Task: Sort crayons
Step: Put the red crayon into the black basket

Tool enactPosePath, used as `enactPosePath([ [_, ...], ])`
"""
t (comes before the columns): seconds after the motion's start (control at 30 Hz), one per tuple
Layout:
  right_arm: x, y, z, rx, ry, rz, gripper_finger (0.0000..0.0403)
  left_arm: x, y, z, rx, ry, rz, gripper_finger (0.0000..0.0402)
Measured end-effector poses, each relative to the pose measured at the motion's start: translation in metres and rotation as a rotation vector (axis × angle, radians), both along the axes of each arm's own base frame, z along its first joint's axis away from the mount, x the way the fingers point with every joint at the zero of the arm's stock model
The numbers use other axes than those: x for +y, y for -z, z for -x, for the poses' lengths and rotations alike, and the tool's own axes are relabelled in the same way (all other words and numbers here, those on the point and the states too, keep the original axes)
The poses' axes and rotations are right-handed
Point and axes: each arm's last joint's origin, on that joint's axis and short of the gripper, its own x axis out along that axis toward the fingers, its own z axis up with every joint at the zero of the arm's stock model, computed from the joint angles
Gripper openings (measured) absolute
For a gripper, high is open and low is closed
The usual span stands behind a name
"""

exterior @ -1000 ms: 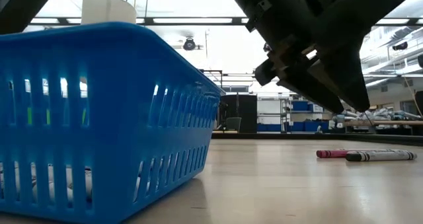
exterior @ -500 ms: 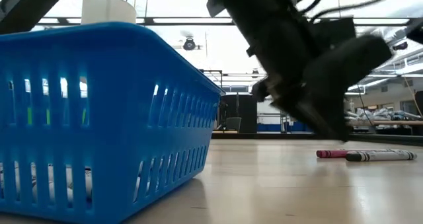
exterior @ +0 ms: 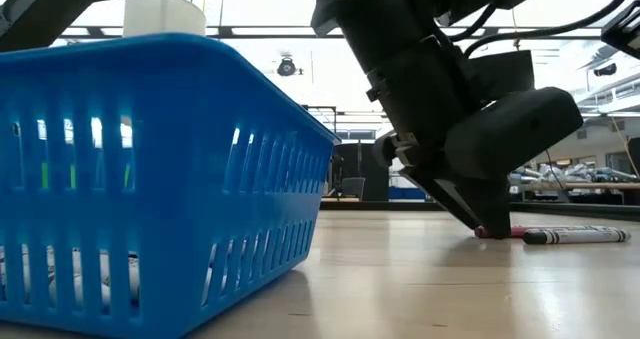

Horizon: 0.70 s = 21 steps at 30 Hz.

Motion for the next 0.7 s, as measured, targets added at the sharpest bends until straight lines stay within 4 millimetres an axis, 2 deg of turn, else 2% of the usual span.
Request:
enactPosePath([
  [0.47, -0.0001, -0.0001, -0.0002, -0.008, -0.005, 0.009, 0.0093, -0.0012, 0.0009, 0.0004, 0.013, 0.022, 0.031, 0.0057],
  [0.7, 0.0, -0.0001, -0.0002, -0.012, -0.012, 0.012, 0.0093, -0.0011, 0.0011, 0.0006, 0.028, 0.066, 0.023, 0.0032],
])
